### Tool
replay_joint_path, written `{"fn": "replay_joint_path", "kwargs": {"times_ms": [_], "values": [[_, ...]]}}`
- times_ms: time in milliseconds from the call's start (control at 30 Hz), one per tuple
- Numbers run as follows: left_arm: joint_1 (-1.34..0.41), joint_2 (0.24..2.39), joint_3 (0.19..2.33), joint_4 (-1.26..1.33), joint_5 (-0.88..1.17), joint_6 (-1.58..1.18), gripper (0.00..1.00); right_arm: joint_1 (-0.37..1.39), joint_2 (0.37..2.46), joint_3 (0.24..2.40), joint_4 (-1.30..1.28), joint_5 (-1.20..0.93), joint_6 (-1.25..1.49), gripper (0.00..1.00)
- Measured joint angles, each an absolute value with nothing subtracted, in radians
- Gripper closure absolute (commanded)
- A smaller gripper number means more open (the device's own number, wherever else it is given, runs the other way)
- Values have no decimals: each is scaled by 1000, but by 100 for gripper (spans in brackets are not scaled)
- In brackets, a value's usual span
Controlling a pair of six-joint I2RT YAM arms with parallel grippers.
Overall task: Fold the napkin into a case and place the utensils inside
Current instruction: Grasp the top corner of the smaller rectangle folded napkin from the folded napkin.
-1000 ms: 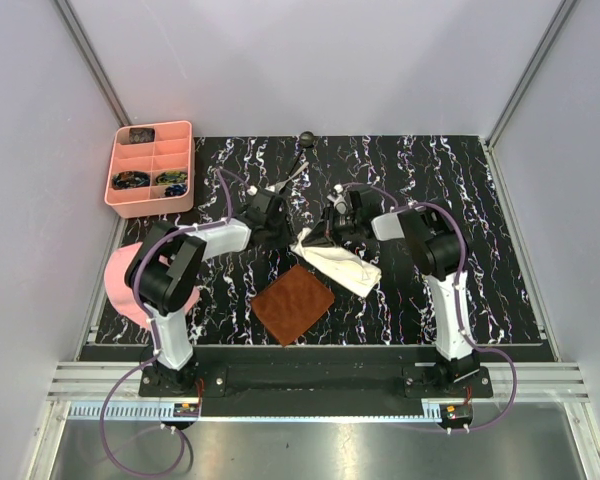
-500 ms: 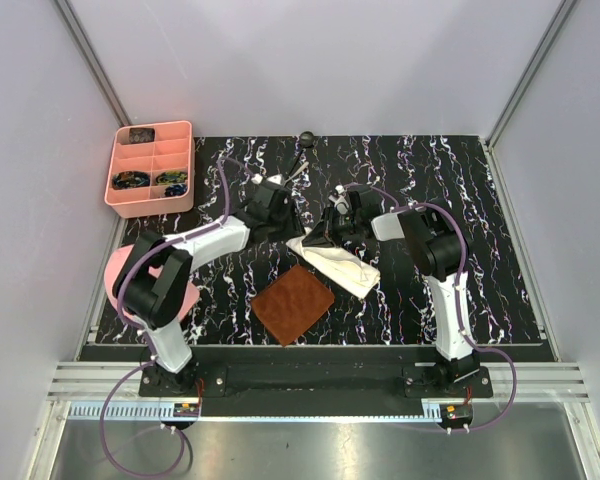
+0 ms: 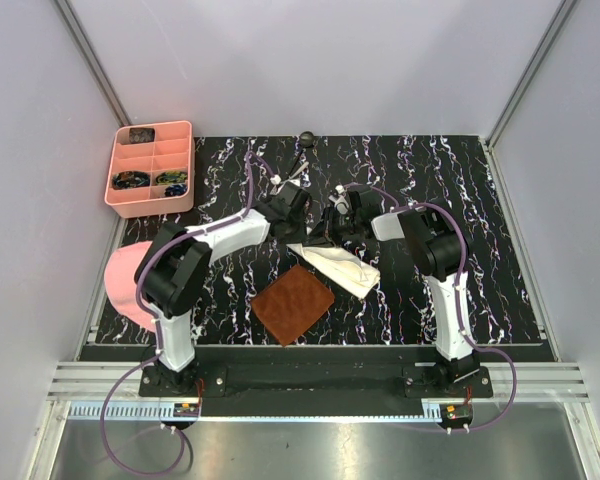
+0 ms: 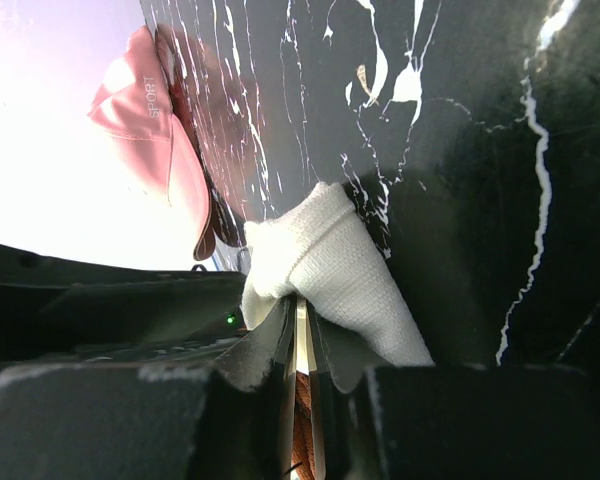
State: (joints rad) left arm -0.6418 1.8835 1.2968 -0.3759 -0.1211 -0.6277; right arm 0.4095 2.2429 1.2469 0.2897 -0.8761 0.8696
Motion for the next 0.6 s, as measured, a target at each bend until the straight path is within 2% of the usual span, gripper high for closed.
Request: {"fn": "replay_joint_path", "kwargs": {"times_ms": [200,300,400,433,600], "values": [[-655,1910,1328,-414,-145,-617,73,410,2243,1247,290,-876,869,84],[-657,1919,1343,-421,-150,-616,82,410,2243,1247,289,-875,869,84],[-659,1922,1348,-426,-160,-610,98,410,2243,1247,289,-875,868,85],[-661,1922,1349,-429,-165,-606,100,410,2243,1247,289,-875,868,84],[-671,1935,1371,-443,-170,-596,100,410,2243,1248,287,-876,868,84]]}}
